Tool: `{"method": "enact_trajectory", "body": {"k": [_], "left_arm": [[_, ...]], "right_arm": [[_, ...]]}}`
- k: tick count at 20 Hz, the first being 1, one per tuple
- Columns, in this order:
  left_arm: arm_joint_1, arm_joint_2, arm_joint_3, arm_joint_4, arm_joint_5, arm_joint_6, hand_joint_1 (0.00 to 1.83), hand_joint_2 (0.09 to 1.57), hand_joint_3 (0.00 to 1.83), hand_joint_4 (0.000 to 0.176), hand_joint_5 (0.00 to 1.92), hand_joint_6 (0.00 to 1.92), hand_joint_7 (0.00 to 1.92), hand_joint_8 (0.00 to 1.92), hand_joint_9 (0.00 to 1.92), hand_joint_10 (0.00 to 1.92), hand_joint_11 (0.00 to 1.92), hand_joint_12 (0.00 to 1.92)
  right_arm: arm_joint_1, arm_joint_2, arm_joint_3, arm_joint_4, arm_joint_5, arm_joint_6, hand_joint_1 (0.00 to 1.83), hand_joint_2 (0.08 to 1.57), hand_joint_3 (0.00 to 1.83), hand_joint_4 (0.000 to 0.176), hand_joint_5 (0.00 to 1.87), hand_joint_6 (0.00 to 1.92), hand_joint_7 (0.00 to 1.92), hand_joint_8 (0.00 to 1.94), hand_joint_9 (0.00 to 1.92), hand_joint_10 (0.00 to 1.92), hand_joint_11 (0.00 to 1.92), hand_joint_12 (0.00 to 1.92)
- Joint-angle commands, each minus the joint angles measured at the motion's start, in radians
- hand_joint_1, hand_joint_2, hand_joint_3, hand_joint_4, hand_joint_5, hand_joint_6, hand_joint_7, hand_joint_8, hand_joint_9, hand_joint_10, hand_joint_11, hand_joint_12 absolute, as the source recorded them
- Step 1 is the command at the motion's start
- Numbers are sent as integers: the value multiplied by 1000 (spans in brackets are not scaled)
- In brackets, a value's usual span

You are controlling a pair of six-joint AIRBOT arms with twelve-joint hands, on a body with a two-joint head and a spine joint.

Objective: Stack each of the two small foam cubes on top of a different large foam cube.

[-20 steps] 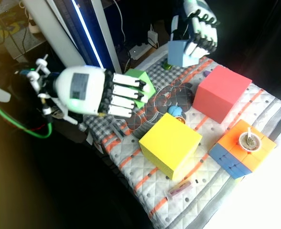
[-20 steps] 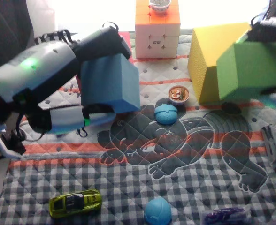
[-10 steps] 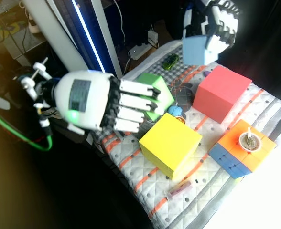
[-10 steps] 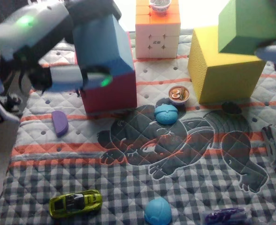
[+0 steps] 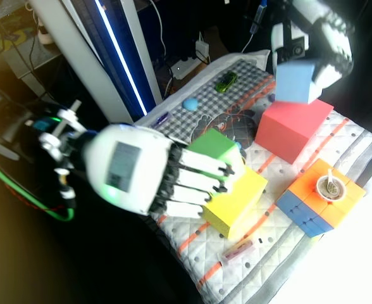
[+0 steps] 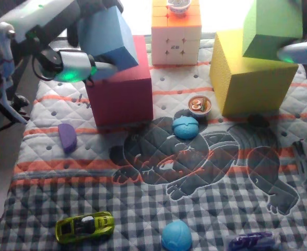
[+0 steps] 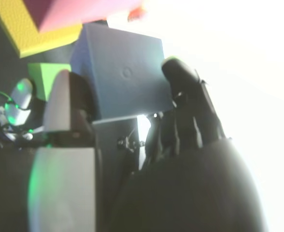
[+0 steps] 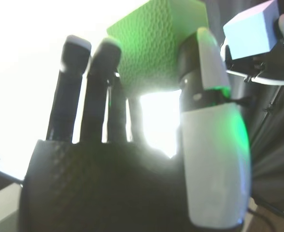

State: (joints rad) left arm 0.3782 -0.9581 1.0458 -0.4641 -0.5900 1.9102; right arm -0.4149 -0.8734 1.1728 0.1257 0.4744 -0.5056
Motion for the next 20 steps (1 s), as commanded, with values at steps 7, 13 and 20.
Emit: {"method": "enact_trajectory", "body": {"k": [7,13,20], "left_arm": [[2,-20,23,-8,-84,-2,734,1094,0,149,4,2,0,0,0,4,0,99],[32,52,-51,16,-209,-2,569,1086,2,173,0,0,0,0,0,0,0,0],[83,176,-170,60,-442,-2,624,1045,0,176,0,0,0,0,0,0,0,0]], "right_arm": [[27,-16,8,14,55,4,646,975,0,43,0,25,1,36,0,154,0,1469],[55,35,-96,67,92,4,576,1055,0,80,0,0,0,0,0,0,0,44],[109,191,-233,42,224,4,577,1066,2,125,0,0,0,0,0,0,0,317]]}}
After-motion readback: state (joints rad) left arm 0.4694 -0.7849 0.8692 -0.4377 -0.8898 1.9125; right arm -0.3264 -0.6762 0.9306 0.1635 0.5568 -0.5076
